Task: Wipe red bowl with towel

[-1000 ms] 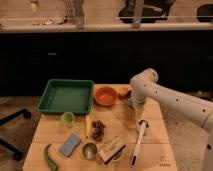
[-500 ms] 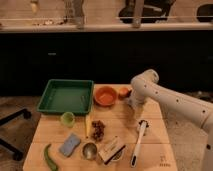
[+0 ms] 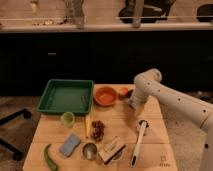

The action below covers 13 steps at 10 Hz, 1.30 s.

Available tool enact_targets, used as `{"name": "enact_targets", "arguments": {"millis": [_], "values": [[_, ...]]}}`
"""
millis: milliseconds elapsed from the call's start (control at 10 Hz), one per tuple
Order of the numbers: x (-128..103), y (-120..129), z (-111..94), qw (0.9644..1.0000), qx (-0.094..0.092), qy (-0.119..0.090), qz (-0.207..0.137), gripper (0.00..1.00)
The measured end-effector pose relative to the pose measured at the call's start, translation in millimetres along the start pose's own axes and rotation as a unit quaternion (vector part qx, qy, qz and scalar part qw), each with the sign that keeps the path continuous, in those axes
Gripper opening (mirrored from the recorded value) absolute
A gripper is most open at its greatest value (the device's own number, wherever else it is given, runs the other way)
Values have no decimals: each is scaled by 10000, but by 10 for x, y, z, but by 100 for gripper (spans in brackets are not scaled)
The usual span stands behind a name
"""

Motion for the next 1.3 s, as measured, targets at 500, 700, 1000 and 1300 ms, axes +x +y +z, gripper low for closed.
{"name": "enact_targets", "arguments": {"millis": [500, 700, 1000, 1300], "values": [[36, -8, -46, 9998, -10, -212, -9, 6], [25, 6, -79, 9997, -24, -230, -88, 0], [-17, -2, -178, 9995, 59, -238, -205, 0], [-40, -19, -347, 9990, 244, -229, -304, 0]]}}
